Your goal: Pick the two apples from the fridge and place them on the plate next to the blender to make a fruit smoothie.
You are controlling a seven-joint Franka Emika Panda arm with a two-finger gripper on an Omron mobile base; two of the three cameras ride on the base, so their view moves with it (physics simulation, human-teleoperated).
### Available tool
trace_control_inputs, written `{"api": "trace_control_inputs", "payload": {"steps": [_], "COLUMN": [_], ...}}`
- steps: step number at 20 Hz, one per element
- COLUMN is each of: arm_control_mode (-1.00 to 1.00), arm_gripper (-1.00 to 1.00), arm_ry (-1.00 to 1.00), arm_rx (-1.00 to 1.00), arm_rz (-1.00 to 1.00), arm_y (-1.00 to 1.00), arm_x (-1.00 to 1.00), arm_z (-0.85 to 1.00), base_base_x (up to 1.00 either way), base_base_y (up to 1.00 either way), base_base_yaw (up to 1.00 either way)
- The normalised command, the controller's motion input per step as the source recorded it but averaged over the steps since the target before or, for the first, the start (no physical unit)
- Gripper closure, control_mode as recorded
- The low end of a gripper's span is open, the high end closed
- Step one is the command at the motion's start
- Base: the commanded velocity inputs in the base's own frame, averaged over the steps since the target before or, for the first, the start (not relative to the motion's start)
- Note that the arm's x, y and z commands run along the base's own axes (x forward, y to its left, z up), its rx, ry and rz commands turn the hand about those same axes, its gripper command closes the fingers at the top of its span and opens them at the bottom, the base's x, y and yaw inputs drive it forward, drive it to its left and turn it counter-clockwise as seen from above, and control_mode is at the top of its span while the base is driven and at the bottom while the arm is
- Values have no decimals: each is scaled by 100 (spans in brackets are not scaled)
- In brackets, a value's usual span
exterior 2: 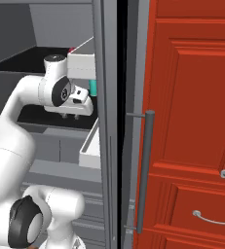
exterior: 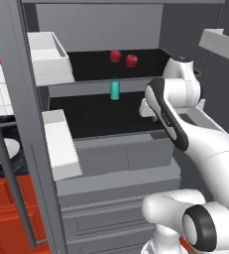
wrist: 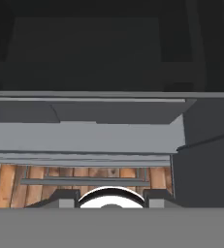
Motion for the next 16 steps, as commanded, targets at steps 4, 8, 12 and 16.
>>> {"api": "trace_control_inputs", "payload": {"steps": [4,8,12,16], "arm_control_mode": [-100,-100,-100,-100], "arm_gripper": [-100,-100,-100,-100], "arm_ry": [14,0,0,0], "arm_rx": [0,0,0,-1], "arm_rz": [0,0,0,0], "arm_y": [4,0,0,0], "arm_x": [-4,0,0,-10], "arm_z": [-25,0,0,-5], "base_base_x": [0,0,0,0], "base_base_y": [0,0,0,0], "base_base_yaw": [0,0,0,0]}}
